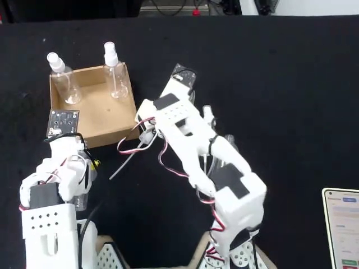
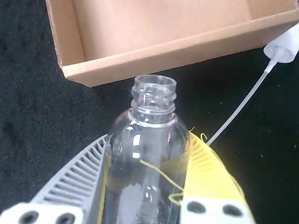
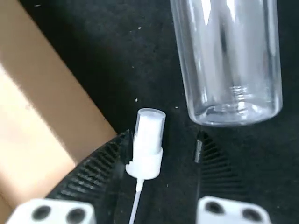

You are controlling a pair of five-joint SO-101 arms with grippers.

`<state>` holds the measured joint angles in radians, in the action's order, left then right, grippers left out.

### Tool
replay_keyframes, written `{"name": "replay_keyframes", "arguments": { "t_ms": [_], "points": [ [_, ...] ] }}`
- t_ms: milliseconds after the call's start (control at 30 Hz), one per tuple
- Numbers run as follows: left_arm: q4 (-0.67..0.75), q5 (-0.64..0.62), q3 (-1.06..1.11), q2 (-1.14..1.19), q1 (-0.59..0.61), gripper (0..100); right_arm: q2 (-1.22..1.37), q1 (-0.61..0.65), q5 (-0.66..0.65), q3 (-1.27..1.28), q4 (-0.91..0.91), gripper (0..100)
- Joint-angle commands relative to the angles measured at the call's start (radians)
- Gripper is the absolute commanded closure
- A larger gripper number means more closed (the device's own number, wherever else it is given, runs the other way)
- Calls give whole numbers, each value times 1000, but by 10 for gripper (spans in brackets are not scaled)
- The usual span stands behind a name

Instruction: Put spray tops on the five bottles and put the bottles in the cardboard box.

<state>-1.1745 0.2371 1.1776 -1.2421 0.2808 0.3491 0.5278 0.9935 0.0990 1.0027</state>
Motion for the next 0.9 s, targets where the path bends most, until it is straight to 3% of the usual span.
{"name": "replay_keyframes", "arguments": {
  "t_ms": [0,567,767,867],
  "points": [
    [12,-12,-8,-14,7,909,13,15,17,-101,34,786],
    [12,-11,-8,-14,7,909,96,15,15,-128,32,793],
    [12,-11,-8,-14,7,909,96,11,5,-128,32,972],
    [12,-11,-8,-14,7,909,88,9,-28,-128,38,983]
  ]
}}
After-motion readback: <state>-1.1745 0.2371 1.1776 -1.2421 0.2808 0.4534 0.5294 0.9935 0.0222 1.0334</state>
